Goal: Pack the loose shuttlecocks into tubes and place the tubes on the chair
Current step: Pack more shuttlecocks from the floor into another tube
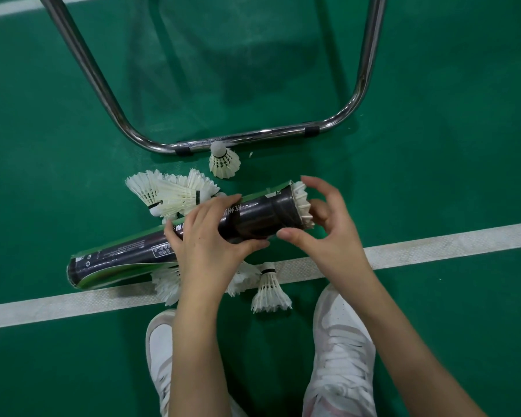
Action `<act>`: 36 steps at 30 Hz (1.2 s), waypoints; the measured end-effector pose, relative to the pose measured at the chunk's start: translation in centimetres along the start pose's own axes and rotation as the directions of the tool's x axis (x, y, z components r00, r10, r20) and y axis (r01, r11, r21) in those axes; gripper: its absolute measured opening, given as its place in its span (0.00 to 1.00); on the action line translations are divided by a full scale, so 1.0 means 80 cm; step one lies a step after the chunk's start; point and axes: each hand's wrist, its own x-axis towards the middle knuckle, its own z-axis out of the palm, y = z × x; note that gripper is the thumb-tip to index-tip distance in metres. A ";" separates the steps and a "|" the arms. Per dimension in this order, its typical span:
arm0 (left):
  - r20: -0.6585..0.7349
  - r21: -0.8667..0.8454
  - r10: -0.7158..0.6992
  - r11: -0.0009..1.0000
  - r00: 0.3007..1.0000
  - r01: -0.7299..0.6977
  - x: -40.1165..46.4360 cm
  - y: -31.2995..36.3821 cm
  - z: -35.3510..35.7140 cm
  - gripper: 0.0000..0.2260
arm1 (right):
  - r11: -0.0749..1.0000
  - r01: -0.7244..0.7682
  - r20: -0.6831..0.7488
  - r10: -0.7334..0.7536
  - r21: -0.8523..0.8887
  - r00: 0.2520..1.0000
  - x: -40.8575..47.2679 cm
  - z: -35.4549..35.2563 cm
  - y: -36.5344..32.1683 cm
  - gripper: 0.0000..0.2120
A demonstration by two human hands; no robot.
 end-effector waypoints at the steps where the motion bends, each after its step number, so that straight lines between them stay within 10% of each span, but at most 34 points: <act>1: 0.003 0.005 -0.001 1.000 1.000 0.001 0.000 0.000 0.000 0.31 | 1.000 0.003 -0.009 -0.003 -0.026 1.000 0.002 0.002 0.000 0.33; 36: 0.001 -0.023 0.004 1.000 1.000 -0.004 -0.001 -0.002 -0.005 0.31 | 0.995 -0.019 0.098 0.029 -0.099 0.995 0.012 0.011 -0.009 0.29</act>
